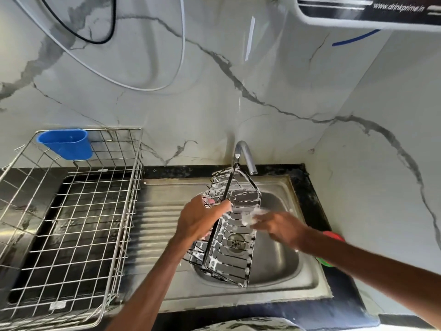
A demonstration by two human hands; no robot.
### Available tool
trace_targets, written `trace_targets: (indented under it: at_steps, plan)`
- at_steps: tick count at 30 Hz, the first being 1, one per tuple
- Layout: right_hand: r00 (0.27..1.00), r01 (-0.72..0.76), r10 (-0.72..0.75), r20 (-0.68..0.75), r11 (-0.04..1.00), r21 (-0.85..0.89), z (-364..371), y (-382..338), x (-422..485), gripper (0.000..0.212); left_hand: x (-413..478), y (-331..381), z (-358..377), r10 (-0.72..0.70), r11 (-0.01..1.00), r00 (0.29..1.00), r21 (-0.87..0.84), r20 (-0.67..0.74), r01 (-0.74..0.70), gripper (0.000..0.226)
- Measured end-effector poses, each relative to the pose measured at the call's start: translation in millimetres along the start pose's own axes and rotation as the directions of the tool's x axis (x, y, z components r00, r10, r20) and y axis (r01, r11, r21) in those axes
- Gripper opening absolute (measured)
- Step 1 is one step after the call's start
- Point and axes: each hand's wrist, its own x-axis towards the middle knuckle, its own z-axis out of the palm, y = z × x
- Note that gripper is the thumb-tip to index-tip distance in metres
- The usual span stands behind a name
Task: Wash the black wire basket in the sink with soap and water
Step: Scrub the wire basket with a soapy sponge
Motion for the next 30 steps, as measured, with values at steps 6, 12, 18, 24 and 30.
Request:
trace_targets:
  at_steps: [6, 12, 18, 24, 30]
  plan:
    - [0.970, -0.011, 0.023, 0.241, 0.999, -0.052, 9, -4, 24, 0.042, -8, 7, 4, -0.003, 1.000, 0.999, -0.013, 0.039, 0.004, 0.055]
    - [0.943, -0.197, 0.239, 0.232, 0.962, -0.191, 7, 16, 63, 0.033, -14, 12, 9, 0.049, 0.999, 0.999, -0.024, 0.005, -0.049, 0.098]
    - [0.947, -0.156, 0.179, 0.266, 0.982, -0.105, 25, -32, 40, 0.030, -23, 11, 10, 0.002, 0.999, 0.999, -0.037, -0.052, -0.004, 0.113]
    - [0.911, -0.064, -0.016, 0.412, 0.982, 0.178, 14, -49, 21, 0.032, -24, 8, 27, -0.017, 0.998, 0.991, -0.060, -0.131, 0.010, 0.080]
    - [0.957, -0.265, 0.261, 0.129, 0.964, 0.016, -11, 2, 31, 0.053, -24, 10, 31, 0.014, 0.992, 0.979, -0.120, -0.204, -0.040, 0.102]
